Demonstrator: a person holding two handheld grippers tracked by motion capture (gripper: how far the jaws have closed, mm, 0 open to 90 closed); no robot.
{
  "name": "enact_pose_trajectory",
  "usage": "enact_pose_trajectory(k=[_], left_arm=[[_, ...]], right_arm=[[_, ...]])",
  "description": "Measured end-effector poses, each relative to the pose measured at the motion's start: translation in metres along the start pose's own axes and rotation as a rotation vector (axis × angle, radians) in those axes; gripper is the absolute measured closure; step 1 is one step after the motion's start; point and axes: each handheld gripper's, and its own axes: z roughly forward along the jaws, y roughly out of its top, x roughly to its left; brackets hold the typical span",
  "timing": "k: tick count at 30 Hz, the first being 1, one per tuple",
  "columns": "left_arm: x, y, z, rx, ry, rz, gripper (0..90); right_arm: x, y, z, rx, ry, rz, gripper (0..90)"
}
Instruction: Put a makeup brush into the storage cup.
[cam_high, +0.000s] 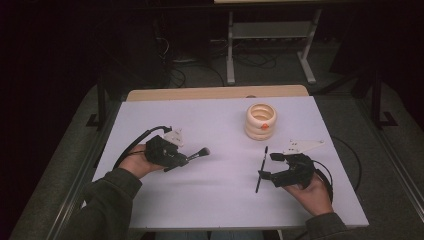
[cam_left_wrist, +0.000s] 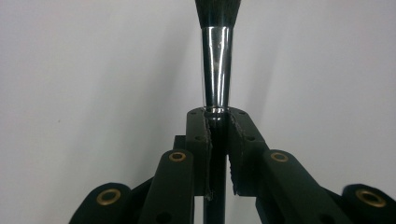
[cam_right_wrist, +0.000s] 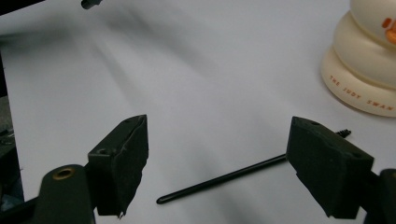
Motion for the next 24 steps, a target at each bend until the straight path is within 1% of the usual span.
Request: enact_pose_trajectory(k=[1,2,3,4,5,6,7,8,10,12,14,15,18,19,20,22,24], left_arm=[[-0.001,0.0,-0.001,-0.015,0.002,-0.004,79.7],[-0.003,0.0,-0.004,-0.041,-0.002,-0.015,79.7],[-0.003,0.0,-0.004,-0.041,-0.002,-0.015,79.7],[-0.004,0.0,-0.005,-0.059,-0.003,-0.015,79.7],[-0.005,0.0,-0.006,-0.069,-0.007,-0.016,79.7],[-0.007,0.001,-0.008,-0.078,-0.008,-0.013,79.7],[-0.008,0.001,-0.009,-0.084,-0.005,-0.008,79.7],[-0.009,0.001,-0.009,-0.098,-0.007,-0.011,79.7],[-0.012,0.0,-0.01,-0.12,-0.013,-0.022,79.7],[-0.013,-0.001,-0.011,-0.146,-0.013,-0.026,79.7],[-0.014,-0.003,-0.011,-0.19,-0.02,-0.032,79.7],[-0.015,-0.004,-0.012,-0.216,-0.026,-0.043,79.7],[-0.017,-0.004,-0.012,-0.264,-0.035,-0.053,79.7],[-0.017,-0.003,-0.012,-0.272,-0.037,-0.045,79.7],[-0.02,-0.002,-0.011,-0.286,-0.041,-0.045,79.7],[-0.021,-0.001,-0.01,-0.292,-0.044,-0.043,79.7],[-0.023,0.0,-0.01,-0.301,-0.05,-0.043,79.7]], right_arm=[[0.002,0.002,0.001,-0.004,0.007,-0.003,20.0],[0.003,0.003,0.001,-0.004,0.01,-0.005,20.1],[0.004,0.005,0.0,-0.006,0.01,-0.004,20.2],[0.004,0.005,0.0,-0.006,0.01,-0.004,20.2],[0.004,0.007,0.0,-0.01,0.026,0.004,20.6],[0.004,0.007,0.0,-0.01,0.026,0.004,20.6],[0.004,0.009,-0.001,-0.016,0.037,0.008,20.5],[0.004,0.01,0.0,-0.023,0.043,0.006,20.5],[0.005,0.011,0.0,-0.018,0.046,0.01,20.5],[0.007,0.013,0.0,-0.027,0.052,0.002,20.5],[0.008,0.016,0.0,-0.033,0.055,-0.002,20.6],[0.009,0.017,0.0,-0.036,0.061,-0.001,20.6],[0.01,0.024,0.003,-0.047,0.078,-0.005,20.6],[0.01,0.024,0.003,-0.047,0.078,-0.005,20.6],[0.012,0.028,0.005,-0.051,0.09,-0.006,20.6],[0.014,0.03,0.006,-0.052,0.095,-0.009,20.5],[0.016,0.034,0.007,-0.056,0.104,-0.022,20.0]])
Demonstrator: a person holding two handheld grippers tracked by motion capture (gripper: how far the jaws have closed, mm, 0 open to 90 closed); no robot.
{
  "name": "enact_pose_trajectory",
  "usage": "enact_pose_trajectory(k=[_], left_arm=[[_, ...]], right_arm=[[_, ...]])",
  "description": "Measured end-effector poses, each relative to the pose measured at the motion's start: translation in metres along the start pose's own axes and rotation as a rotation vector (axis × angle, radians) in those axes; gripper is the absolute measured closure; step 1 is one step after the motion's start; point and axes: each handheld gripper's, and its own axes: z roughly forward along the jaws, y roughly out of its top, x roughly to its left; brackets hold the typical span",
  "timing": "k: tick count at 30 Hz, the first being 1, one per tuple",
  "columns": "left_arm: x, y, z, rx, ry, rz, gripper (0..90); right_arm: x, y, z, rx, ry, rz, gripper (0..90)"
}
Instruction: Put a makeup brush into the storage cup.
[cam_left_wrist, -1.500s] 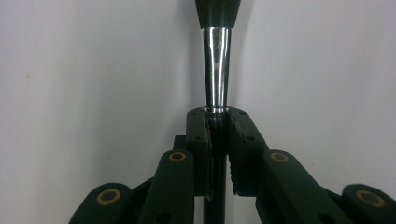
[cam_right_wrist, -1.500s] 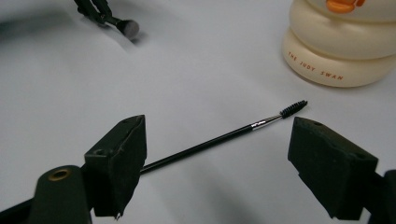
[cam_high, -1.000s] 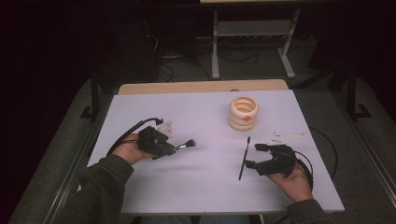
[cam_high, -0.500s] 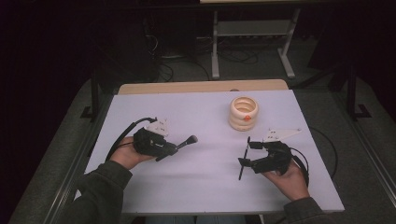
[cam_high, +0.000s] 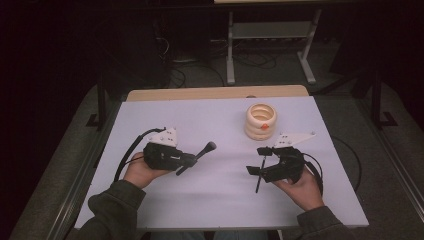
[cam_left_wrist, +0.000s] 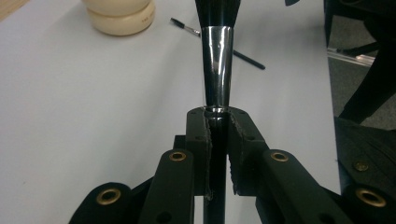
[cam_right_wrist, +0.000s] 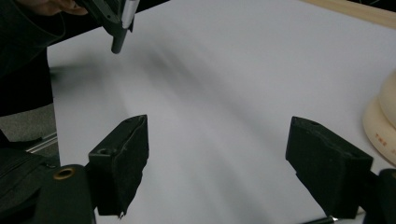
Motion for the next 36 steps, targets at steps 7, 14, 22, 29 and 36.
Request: enact_pose_trajectory(k=[7,14,22,29,36], left_arm=[[-0.003,-0.006,0.003,-0.071,-0.034,-0.053,79.7],[-0.006,-0.009,0.007,-0.11,-0.046,-0.074,79.7],[-0.008,-0.009,0.012,-0.148,-0.058,-0.084,79.7],[-0.012,-0.008,0.018,-0.171,-0.073,-0.083,79.6],[-0.013,-0.007,0.022,-0.174,-0.078,-0.089,79.6]], right_arm=[[0.005,0.012,0.007,-0.023,0.053,-0.01,19.1],[0.009,0.024,0.019,-0.043,0.106,-0.018,18.2],[0.014,0.036,0.035,-0.042,0.146,-0.034,20.2],[0.018,0.04,0.047,-0.038,0.173,-0.05,26.8],[0.024,0.048,0.054,-0.04,0.219,-0.064,32.3]])
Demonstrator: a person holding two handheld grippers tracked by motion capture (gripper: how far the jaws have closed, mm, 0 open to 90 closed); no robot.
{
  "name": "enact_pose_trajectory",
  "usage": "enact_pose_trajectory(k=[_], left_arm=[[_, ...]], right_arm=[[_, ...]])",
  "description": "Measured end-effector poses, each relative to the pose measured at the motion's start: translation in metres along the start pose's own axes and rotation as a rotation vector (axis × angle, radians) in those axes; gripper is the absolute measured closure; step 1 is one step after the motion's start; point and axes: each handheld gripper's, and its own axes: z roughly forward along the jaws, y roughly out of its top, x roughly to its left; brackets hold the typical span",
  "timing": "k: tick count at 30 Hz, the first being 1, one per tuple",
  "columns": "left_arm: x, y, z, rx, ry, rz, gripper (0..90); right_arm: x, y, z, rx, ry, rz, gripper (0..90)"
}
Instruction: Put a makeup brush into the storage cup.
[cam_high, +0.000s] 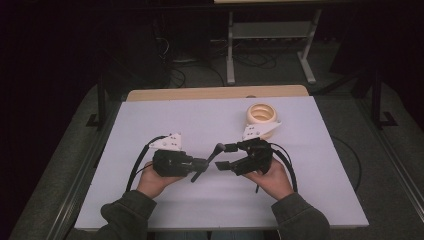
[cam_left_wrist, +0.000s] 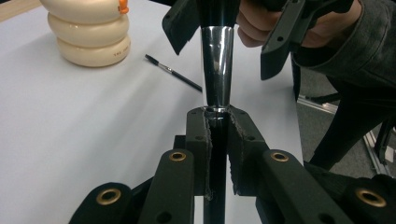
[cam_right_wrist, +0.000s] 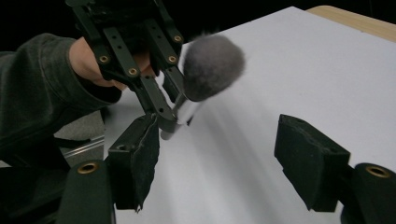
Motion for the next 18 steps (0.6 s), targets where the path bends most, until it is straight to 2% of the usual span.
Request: enact_pose_trajectory(k=[4,5,7,8,9,11,12,14,15,18], left_arm=[[-0.0013,0.0019,0.0023,-0.002,-0.004,0.01,79.7],[-0.0021,0.0022,0.0033,-0.003,-0.002,0.006,79.6],[-0.0023,0.0032,0.004,0.0,-0.003,0.012,79.6],[-0.0028,0.0032,0.0047,-0.005,-0.003,0.012,79.6],[-0.003,0.0032,0.0052,-0.007,-0.001,0.015,79.6],[-0.004,0.0033,0.0061,-0.004,-0.005,0.019,79.6],[-0.0047,0.0035,0.0069,-0.007,-0.002,0.022,79.6],[-0.0058,0.0038,0.0075,0.0,-0.003,0.026,79.6],[-0.0061,0.0039,0.0079,-0.001,-0.003,0.025,79.6],[-0.0068,0.0041,0.0079,-0.01,-0.006,0.02,79.7]], right_arm=[[0.0018,0.0025,0.0018,-0.006,0.02,0.003,38.0],[0.0023,0.004,0.0028,-0.007,0.039,0.007,43.6],[0.0019,0.0045,0.0036,-0.007,0.044,0.01,45.8],[0.0015,0.0051,0.0042,-0.005,0.052,0.021,48.6],[0.0005,0.0052,0.0055,-0.01,0.071,0.029,55.1],[0.0004,0.0051,0.0062,-0.005,0.078,0.03,57.4],[0.0002,0.0048,0.007,0.004,0.086,0.034,63.0],[0.0,0.0046,0.0071,0.003,0.094,0.035,66.2],[-0.0005,0.0045,0.0074,-0.003,0.108,0.043,71.1],[-0.0019,0.0044,0.0077,-0.014,0.125,0.06,72.9]])
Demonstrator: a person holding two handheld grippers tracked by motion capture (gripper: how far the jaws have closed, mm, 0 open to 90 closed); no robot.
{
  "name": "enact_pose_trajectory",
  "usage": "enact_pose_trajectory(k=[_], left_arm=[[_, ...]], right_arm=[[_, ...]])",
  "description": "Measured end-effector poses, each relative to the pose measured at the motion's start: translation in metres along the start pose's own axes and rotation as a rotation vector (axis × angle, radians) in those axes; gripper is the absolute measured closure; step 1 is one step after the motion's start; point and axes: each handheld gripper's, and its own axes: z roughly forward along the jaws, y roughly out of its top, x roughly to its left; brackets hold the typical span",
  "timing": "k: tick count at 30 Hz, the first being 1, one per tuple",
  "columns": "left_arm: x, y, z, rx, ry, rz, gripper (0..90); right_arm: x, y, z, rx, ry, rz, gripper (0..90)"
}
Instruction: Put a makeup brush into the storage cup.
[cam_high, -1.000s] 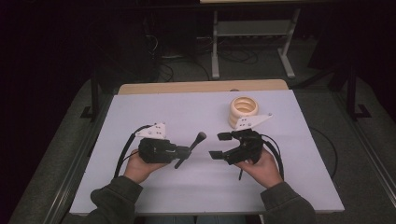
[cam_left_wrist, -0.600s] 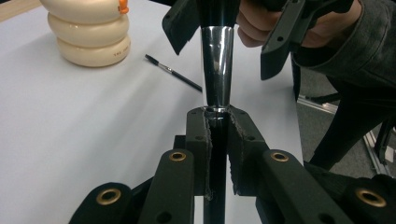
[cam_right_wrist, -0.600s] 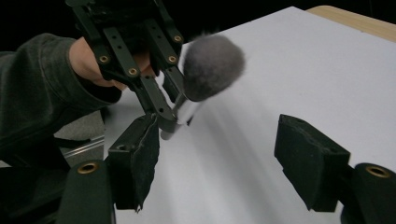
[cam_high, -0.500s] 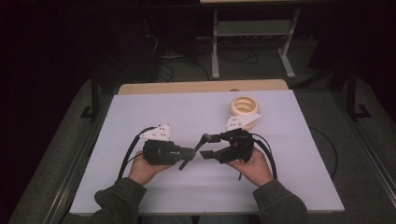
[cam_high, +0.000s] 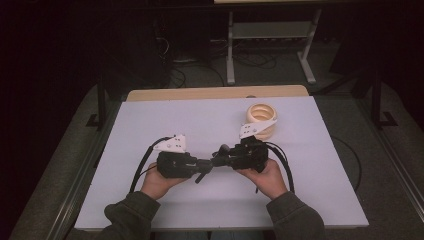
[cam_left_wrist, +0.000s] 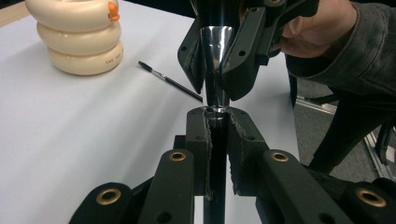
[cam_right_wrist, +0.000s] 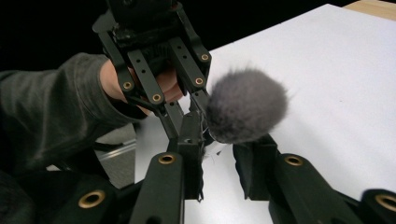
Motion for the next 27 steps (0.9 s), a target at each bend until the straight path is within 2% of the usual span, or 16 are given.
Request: enact_pose_trajectory(k=[1,2,8,14,19,22,27], left_arm=[[0.0,0.0,0.0,-0.002,-0.002,0.0,79.7],[-0.001,0.0,0.001,-0.002,0.0,0.004,79.6],[-0.003,0.0,0.002,0.023,0.014,0.017,78.2],[-0.008,-0.003,0.001,0.064,0.063,0.025,68.9],[-0.008,-0.006,-0.004,0.08,0.091,0.029,65.2],[-0.008,-0.011,-0.008,0.076,0.102,0.011,63.9],[-0.008,-0.018,-0.016,0.087,0.15,0.01,61.0]], right_arm=[[-0.002,-0.001,0.0,-0.014,0.027,0.03,74.7],[-0.003,-0.001,0.0,-0.015,0.035,0.035,75.0],[-0.002,0.0,0.0,0.005,0.038,0.035,75.7],[-0.001,0.001,-0.002,0.044,0.011,0.01,75.8],[-0.004,0.001,-0.01,0.059,-0.018,0.016,75.8],[-0.005,0.002,-0.013,0.076,-0.034,0.004,75.8],[-0.008,0.001,-0.02,0.096,-0.063,0.012,75.8]])
